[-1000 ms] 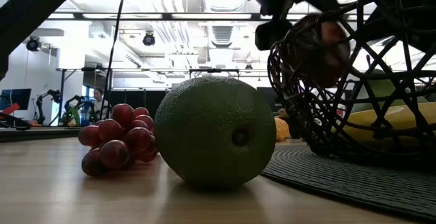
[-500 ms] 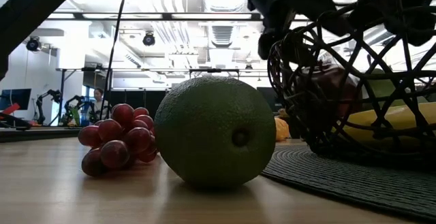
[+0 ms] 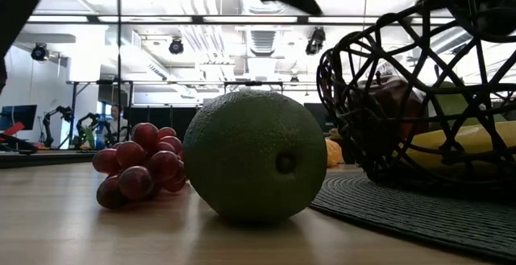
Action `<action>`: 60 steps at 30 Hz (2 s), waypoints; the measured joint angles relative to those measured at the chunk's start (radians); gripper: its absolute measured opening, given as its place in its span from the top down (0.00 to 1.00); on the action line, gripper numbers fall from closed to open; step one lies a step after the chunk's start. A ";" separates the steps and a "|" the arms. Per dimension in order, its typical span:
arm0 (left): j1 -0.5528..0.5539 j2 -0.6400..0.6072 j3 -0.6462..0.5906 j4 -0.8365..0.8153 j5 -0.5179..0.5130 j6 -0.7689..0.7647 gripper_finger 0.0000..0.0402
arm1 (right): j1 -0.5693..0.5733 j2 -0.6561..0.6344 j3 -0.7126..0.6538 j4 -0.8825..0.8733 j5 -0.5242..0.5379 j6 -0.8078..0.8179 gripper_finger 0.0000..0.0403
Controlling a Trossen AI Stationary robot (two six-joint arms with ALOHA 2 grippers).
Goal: Build produce basket
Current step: Put the pomegranate into the black wire basket
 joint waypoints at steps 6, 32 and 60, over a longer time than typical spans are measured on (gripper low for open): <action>-0.053 -0.195 -0.195 -0.111 -0.251 -0.062 0.16 | -0.058 -0.011 0.068 0.005 -0.006 -0.134 0.98; -0.130 -0.945 -1.320 0.301 -0.256 -0.641 0.16 | -0.596 0.608 0.608 -0.193 -0.521 -0.760 0.55; -0.127 -1.004 -1.417 0.509 -0.230 -0.424 0.16 | -0.611 0.810 0.899 -0.508 -0.499 -0.741 0.96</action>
